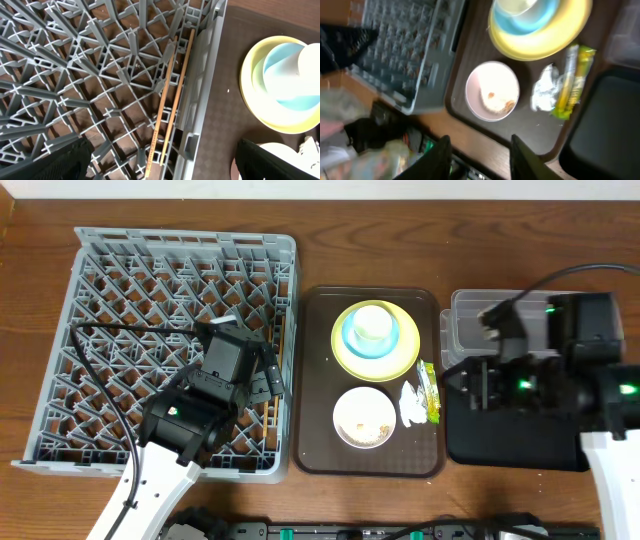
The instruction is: Sort waste into correct bins and load items into the dishwasher
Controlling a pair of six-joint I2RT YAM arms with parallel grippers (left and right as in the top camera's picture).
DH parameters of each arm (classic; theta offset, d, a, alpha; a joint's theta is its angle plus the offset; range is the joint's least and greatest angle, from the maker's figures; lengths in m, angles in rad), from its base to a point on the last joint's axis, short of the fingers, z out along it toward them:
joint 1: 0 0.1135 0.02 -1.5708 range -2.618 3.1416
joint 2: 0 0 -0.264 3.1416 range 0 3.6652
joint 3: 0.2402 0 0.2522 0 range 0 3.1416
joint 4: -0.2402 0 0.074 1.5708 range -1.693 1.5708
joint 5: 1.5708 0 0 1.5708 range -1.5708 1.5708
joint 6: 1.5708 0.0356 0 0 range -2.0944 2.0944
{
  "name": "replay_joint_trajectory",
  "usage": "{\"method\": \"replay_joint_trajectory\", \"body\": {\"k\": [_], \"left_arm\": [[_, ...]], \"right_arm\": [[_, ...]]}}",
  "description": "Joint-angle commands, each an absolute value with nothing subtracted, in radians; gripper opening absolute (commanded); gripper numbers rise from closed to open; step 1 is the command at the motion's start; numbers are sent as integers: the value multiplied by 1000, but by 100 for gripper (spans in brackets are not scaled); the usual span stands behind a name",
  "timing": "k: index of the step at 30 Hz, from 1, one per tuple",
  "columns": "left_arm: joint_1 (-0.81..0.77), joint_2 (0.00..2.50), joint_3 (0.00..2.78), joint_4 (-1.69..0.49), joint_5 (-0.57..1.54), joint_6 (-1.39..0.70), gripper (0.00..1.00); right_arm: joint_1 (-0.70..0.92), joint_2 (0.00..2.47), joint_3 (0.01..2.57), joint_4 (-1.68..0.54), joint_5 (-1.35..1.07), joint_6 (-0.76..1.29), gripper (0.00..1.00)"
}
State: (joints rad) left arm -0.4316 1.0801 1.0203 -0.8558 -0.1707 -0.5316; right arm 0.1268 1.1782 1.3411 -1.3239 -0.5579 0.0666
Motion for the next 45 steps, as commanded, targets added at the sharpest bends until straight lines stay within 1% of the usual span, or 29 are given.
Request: {"method": "replay_joint_trajectory", "body": {"k": [1, 2, 3, 4, 5, 8, 10, 11, 13, 14, 15, 17, 21, 24, 27, 30, 32, 37, 40, 44, 45], "left_arm": [[-425, 1079, 1026, -856, -179, -537, 93], [-425, 1079, 1026, -856, -179, -537, 93], [-425, 1079, 1026, -856, -179, -537, 93], [-425, 1079, 1026, -856, -179, -537, 93], [-425, 1079, 1026, -856, -179, -537, 93], [-425, 1079, 1026, -856, -179, -537, 93], [-425, 1079, 1026, -856, -179, -537, 93], [-425, 1079, 1026, -856, -179, -537, 93], [-425, 1079, 1026, -856, -179, -537, 93], [-425, 1079, 1026, -856, -179, -537, 93], [-425, 1079, 1026, -856, -179, -537, 93], [-425, 1079, 1026, -856, -179, -537, 93], [-424, 1079, 1026, -856, -179, -537, 93], [-425, 1079, 1026, -856, -179, -537, 93], [-425, 1079, 1026, -856, -179, -537, 93], [-425, 1079, 1026, -856, -179, -537, 93], [-425, 1079, 1026, -856, -179, -537, 93], [-424, 1079, 1026, -856, -179, -537, 93], [-424, 1079, 1026, -856, -179, -537, 93], [-425, 1079, 1026, -856, -179, -537, 94], [-425, 1079, 1026, -856, -179, -537, 93]], "right_arm": [[270, 1177, 1251, -1282, -502, 121, 34], [306, 1177, 1225, -1262, -473, 143, 40], [344, 1178, 1196, -1238, -447, 159, 54], [387, 1179, 1159, -1199, -436, 162, 84], [408, 1179, 1137, -1168, -438, 160, 99], [447, 1179, 1099, -1086, -445, 163, 99], [447, 1178, 1098, -1047, -445, 165, 99], [447, 1178, 1098, -1036, -445, 176, 89], [461, 1179, 1097, -1023, -445, 199, 52], [477, 1179, 1095, -1021, -439, 199, 39], [501, 1179, 1094, -1020, -416, 206, 30], [553, 1179, 1089, -1020, -349, 226, 32], [703, 1181, 1065, -1005, -142, 310, 32], [849, 1196, 1027, -942, 2, 342, 29], [946, 1231, 1008, -896, 85, 392, 24], [1010, 1283, 1004, -857, 129, 415, 24], [1032, 1322, 1004, -833, 132, 414, 28], [1042, 1439, 1004, -801, 131, 414, 31], [1042, 1528, 1004, -786, 131, 415, 34], [1042, 1613, 1004, -759, 130, 415, 35], [1042, 1628, 1004, -754, 130, 415, 33]]}}
